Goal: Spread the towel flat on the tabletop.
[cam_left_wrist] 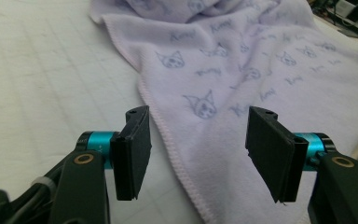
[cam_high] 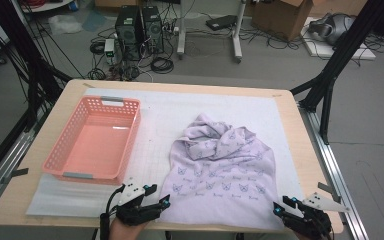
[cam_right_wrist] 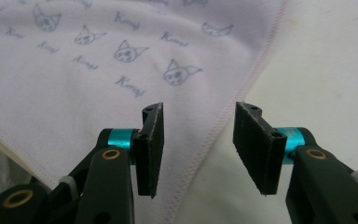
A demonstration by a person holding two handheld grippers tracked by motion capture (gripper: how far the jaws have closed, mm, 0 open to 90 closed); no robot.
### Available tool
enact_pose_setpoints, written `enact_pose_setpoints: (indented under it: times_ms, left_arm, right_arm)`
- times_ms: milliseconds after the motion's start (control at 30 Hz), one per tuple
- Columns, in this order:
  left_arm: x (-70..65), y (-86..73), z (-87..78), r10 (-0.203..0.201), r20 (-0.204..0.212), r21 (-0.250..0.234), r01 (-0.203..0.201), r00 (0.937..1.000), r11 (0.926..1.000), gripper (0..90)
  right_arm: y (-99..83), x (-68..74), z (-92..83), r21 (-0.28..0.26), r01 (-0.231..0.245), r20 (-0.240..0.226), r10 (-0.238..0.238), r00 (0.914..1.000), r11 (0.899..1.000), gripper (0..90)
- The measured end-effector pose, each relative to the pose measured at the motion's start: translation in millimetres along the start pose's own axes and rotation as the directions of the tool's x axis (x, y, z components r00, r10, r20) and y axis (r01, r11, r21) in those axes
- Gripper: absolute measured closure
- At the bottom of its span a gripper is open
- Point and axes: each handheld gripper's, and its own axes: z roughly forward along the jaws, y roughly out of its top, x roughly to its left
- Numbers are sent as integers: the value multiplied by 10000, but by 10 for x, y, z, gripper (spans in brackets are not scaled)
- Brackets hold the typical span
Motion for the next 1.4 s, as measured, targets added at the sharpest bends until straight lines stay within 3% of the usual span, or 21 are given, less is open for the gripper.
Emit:
enact_pose_setpoints:
  times_ms: [100, 200, 267, 333, 400, 433, 500, 600, 733, 833, 900, 933, 1000, 1100, 1233, 1300, 1367, 1400]
  left_arm:
    - [-35, -30, 67, 284, 43, 359, -285, 9996, 9989, 418]
    - [-56, -50, 98, 492, -261, 376, -482, 9984, 9981, 480]
    - [-88, -71, 91, 934, -720, 367, -910, 9930, 9952, 594]
    - [-94, -90, 85, 1171, -769, 384, -1144, 9901, 9927, 754]
    - [-70, -80, 63, 776, -581, 506, -747, 9953, 9959, 835]
    - [-56, -80, 45, 446, -435, 571, -420, 9981, 9975, 858]
    - [-43, -91, -14, 241, -169, 711, -228, 9996, 9972, 868]
    - [-48, -132, -158, 76, 183, 648, -88, 9998, 9979, 870]
    - [-79, -184, -270, 75, 427, 688, -105, 9991, 9976, 869]
    - [-131, -231, -286, 111, 671, 840, -167, 9977, 9963, 868]
    - [-148, -228, -296, 181, 815, 638, -233, 9965, 9977, 849]
    - [-150, -218, -296, 309, 723, 455, -343, 9969, 9984, 791]
    - [-129, -198, -286, 454, 326, 50, -456, 9984, 9989, 578]
    - [-58, -152, -234, 262, -196, -247, -267, 9995, 9993, 497]
    - [22, -67, -90, -120, -285, -115, 117, 9995, 9999, 478]
    - [17, -53, -7, -181, -117, 262, 184, 9998, 9995, 467]
    - [-42, -59, 71, 373, -104, 583, -366, 9993, 9976, 467]
    - [-77, -61, 86, 616, -239, 582, -601, 9978, 9965, 465]
  right_arm:
    - [-7, 14, 31, 109, 150, 74, -151, 9999, 9998, 529]
    - [-26, -3, 89, 311, 125, 90, -128, 9999, 9994, 532]
    - [-47, -1, 91, 220, 342, 231, -347, 9991, 9992, 572]
    - [-55, -8, 79, 177, 206, 300, -211, 9993, 9996, 650]
    - [-56, -20, 59, 254, 315, 134, -319, 9994, 9992, 865]
    - [-61, -22, 49, 287, 506, -77, -504, 9987, 9983, 870]
    - [-68, -14, 19, 406, 595, -251, -586, 9980, 9974, 877]
    - [-114, -19, -56, 495, 326, -727, -289, 9969, 9982, 878]
    - [-156, 60, -186, 592, 722, -1124, -652, 9915, 9956, 878]
    - [-156, 91, -262, 597, 796, -1075, -729, 9915, 9950, 878]
    - [-180, 76, -278, 696, 683, -1041, -609, 9927, 9952, 876]
    - [-192, 62, -276, 718, 557, -975, -485, 9941, 9959, 859]
    - [-195, 26, -265, 507, 169, -762, -130, 9970, 9986, 717]
    - [-162, -13, -248, -50, -379, -495, 376, 9981, 9993, 645]
    - [-84, -32, -107, -148, -482, -3, 482, 9988, 9987, 593]
    - [-59, -27, -15, -23, -422, 136, 423, 9990, 9991, 572]
    - [-61, -6, 58, 241, -271, 240, 265, 9994, 9993, 591]
    - [-65, 3, 64, 131, -139, 399, 133, 9991, 9998, 631]
